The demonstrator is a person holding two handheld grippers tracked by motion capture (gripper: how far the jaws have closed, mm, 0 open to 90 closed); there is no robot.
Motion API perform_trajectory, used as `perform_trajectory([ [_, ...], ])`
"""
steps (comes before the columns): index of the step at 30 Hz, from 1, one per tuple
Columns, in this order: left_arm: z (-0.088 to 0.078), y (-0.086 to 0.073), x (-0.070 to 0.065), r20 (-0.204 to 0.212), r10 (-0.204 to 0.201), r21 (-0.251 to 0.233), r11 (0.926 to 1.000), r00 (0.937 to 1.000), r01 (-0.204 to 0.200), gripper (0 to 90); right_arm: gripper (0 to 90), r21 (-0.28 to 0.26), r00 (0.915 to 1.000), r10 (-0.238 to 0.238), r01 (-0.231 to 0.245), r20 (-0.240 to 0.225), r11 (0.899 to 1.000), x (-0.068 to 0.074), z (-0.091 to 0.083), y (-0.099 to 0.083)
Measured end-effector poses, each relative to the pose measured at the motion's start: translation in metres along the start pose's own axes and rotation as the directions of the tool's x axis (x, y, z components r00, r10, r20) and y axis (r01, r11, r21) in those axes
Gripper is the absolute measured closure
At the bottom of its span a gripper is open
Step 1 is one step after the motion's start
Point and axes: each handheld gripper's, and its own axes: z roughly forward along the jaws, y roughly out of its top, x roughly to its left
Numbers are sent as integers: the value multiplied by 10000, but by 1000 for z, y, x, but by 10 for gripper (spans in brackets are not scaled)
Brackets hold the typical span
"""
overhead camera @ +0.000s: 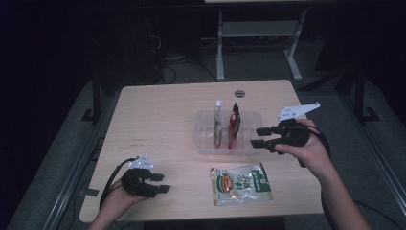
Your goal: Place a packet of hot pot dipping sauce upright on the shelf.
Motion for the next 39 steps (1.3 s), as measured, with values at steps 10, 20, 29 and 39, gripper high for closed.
perform_trajectory([
  [10,1,-1,0,25,58,-11,10000,10000,-58,458,439,513,9981,561,-574,252,9970,4,-7,-46],
  [20,1,0,-2,31,187,57,9998,9998,-187,459,502,940,9880,1420,-1472,603,9846,-1,-6,-92],
  [29,4,1,-4,90,385,174,9991,9992,-386,460,898,2201,9893,1392,-1453,431,9646,4,10,-107],
  [39,7,1,-6,155,376,167,9991,9992,-378,461,900,3015,9905,1296,-1372,454,9435,4,37,-108],
])
